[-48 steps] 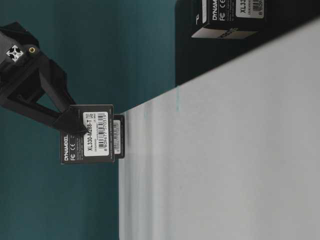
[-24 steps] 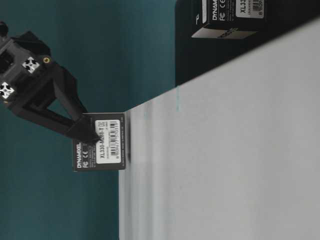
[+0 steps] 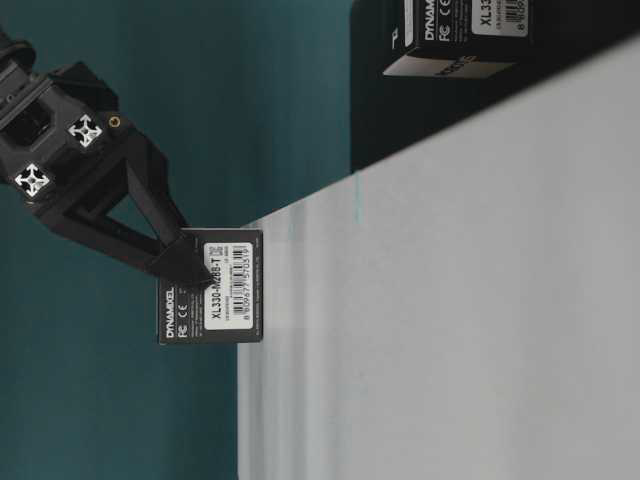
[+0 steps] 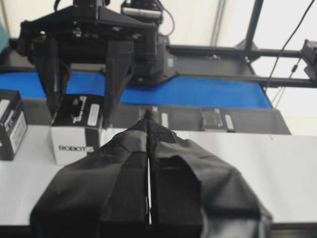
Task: Place the box from the black base onto the white base.
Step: 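Lower the box onto the white base and open the right gripper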
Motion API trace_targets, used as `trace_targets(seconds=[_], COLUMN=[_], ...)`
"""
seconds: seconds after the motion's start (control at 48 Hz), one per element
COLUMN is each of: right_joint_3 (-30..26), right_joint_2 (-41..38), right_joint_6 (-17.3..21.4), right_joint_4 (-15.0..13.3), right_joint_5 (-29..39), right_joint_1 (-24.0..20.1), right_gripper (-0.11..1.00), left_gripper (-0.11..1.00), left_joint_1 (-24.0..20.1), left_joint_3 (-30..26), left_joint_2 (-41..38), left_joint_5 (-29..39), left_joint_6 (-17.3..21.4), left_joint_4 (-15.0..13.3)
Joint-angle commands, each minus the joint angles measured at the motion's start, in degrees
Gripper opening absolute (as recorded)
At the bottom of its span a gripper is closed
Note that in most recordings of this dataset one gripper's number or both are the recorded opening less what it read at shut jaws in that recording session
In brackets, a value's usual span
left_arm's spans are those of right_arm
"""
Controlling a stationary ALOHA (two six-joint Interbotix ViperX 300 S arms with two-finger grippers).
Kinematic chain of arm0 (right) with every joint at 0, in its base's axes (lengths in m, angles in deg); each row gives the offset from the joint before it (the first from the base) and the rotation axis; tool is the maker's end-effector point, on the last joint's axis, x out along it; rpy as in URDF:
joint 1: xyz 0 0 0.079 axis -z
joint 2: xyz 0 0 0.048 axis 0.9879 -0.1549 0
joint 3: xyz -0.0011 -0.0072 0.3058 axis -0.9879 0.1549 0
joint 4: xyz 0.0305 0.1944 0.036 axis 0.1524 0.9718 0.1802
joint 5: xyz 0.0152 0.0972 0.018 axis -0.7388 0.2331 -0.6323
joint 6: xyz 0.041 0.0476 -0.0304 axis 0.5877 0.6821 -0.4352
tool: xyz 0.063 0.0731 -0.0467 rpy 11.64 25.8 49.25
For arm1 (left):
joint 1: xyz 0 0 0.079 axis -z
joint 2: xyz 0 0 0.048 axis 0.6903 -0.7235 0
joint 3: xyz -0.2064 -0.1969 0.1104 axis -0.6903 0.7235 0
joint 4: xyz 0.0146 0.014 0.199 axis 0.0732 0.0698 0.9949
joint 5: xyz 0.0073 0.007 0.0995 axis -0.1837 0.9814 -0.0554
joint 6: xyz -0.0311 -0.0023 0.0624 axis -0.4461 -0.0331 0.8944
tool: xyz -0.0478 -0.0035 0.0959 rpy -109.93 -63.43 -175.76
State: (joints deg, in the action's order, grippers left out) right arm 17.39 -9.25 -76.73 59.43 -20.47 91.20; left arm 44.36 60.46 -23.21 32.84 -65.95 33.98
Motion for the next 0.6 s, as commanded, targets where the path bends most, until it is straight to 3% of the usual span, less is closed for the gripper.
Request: trace_targets(seconds=[0.0,0.396,0.458,0.583], right_joint_3=[0.35,0.09,0.18,0.53], right_joint_2=[-0.44,0.53,1.23,1.93], right_joint_6=[0.18,0.18,0.18,0.09], right_joint_4=[0.09,0.26,0.26,0.26], right_joint_5=[-0.35,-0.79,-1.05,-1.41], right_joint_1=[-0.53,-0.62,-0.62,-0.62], right_gripper=[0.51,0.52,0.59,0.85], left_gripper=[-0.05,-0.05,-0.05,-0.05], left_joint_1=[0.09,0.18,0.09,0.09], left_joint_3=[-1.41,-1.41,-1.41,-1.41], left_joint_2=[-0.44,-0.44,-0.26,-0.18], left_joint_5=[-0.26,-0.26,-0.26,-0.09], left_joint_6=[-0.09,-0.09,-0.09,-0.09], left_joint_4=[0.18,0.09,0.18,0.09])
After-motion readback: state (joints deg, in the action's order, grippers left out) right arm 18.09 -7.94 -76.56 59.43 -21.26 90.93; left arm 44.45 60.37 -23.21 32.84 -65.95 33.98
